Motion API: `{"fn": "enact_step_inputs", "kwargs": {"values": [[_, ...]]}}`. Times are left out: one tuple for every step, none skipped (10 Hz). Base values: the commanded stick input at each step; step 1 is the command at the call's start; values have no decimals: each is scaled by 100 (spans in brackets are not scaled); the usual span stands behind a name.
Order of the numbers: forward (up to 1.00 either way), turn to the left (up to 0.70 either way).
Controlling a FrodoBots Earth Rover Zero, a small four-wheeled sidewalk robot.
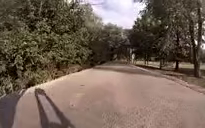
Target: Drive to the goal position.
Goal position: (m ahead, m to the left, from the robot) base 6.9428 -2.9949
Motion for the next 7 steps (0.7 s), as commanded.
{"fn": "enact_step_inputs", "kwargs": {"values": [[70,-35],[70,-35],[70,0],[70,0],[70,0],[70,0],[70,0]]}}
